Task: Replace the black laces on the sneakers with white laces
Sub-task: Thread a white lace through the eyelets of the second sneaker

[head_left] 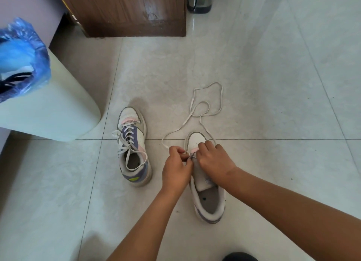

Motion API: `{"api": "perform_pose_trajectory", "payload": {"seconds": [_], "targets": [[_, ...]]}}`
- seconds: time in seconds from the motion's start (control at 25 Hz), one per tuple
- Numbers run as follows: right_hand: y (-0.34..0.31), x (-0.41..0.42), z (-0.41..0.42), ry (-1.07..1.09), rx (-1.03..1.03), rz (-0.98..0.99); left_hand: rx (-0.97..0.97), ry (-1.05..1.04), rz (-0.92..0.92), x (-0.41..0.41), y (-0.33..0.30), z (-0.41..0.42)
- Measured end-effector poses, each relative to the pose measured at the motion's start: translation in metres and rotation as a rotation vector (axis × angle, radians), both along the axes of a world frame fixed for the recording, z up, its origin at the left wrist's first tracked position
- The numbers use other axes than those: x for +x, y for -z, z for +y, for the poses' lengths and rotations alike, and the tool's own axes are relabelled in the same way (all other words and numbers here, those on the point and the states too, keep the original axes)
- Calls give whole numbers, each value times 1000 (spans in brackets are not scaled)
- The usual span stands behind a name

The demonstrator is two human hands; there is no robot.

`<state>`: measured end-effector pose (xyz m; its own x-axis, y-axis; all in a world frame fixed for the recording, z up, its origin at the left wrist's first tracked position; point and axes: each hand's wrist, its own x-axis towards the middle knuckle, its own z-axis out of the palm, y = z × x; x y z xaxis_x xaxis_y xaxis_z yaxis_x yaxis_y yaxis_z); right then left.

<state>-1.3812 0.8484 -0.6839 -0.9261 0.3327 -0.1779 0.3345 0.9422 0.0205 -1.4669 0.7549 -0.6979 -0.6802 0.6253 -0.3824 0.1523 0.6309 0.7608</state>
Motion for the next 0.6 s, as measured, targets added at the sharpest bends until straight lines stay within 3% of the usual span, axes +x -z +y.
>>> {"api": "perform_pose_trajectory", "payload": {"seconds": [0.08,0.16,0.28,0.6], "targets": [[6,7,4,21,-96,164,35,-116,-28,5,3,-1],[14,12,4,132,-341,326,82,-223,-41,13,3,0],[15,12,10,274,-504,222,120,-293,-83,24,3,3],[25,9,12,294,-534,206,93,-317,-53,29,2,8]]}}
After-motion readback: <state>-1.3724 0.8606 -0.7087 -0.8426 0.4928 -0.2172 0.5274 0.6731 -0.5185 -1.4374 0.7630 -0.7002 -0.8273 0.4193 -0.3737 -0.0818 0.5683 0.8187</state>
